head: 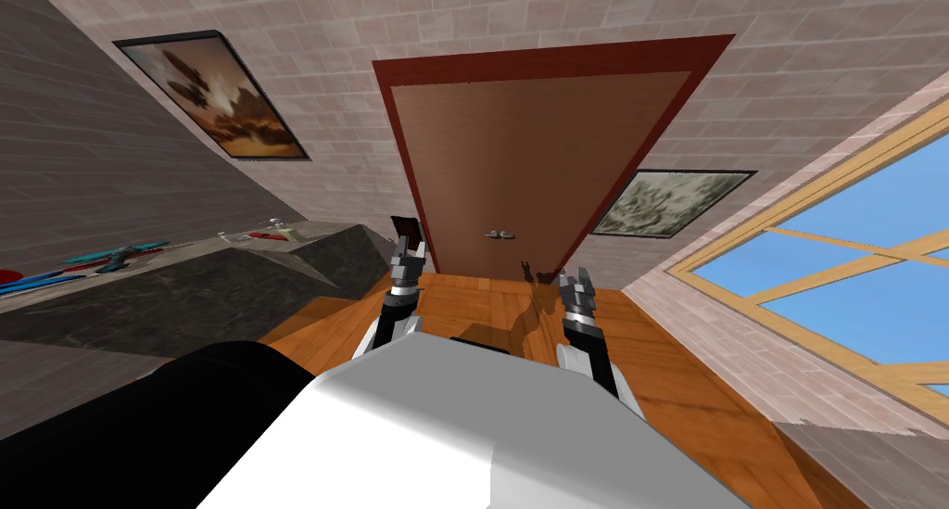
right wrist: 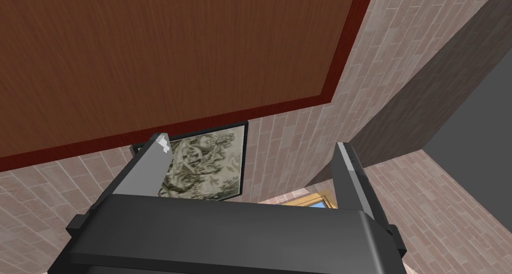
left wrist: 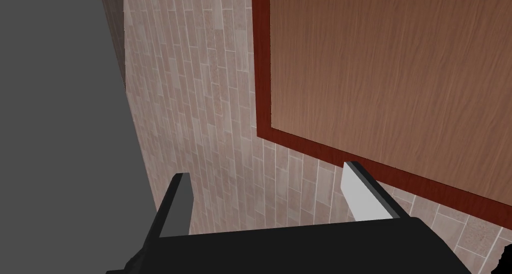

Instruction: Pull the door open

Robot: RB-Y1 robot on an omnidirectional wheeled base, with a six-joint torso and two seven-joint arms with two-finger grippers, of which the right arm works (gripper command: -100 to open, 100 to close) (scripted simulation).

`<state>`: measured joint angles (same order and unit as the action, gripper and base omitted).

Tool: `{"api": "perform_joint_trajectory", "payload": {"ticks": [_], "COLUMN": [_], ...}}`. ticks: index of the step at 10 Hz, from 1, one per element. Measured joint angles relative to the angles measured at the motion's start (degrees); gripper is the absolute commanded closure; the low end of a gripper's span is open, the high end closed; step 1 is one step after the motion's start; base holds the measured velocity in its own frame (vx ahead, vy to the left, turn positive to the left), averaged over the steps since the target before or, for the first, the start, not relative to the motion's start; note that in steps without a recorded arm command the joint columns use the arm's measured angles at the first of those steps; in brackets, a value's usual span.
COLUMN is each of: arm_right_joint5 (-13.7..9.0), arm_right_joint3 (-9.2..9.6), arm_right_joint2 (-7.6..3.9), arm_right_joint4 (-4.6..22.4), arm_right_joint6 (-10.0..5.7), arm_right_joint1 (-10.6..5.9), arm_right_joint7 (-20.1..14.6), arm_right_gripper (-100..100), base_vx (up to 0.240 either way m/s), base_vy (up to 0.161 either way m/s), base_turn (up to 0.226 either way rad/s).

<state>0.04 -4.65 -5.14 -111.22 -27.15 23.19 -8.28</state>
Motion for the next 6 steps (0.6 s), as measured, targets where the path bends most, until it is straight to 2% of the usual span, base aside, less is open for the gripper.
{"api": "perform_joint_trajectory", "payload": {"ticks": [4, 6], "arm_right_joint5": [0.61, 0.86], "arm_right_joint3": [-0.27, -0.66], "arm_right_joint2": [-0.53, -0.96], "arm_right_joint4": [4.94, 7.83], "arm_right_joint6": [-1.71, -2.17], "arm_right_joint1": [-1.36, -2.85], "arm_right_joint7": [-0.54, -0.91], "arm_right_gripper": [-100, -100], "base_vx": [0.098, 0.101], "base_vy": [0.011, 0.025], "base_turn": [0.026, 0.031]}}
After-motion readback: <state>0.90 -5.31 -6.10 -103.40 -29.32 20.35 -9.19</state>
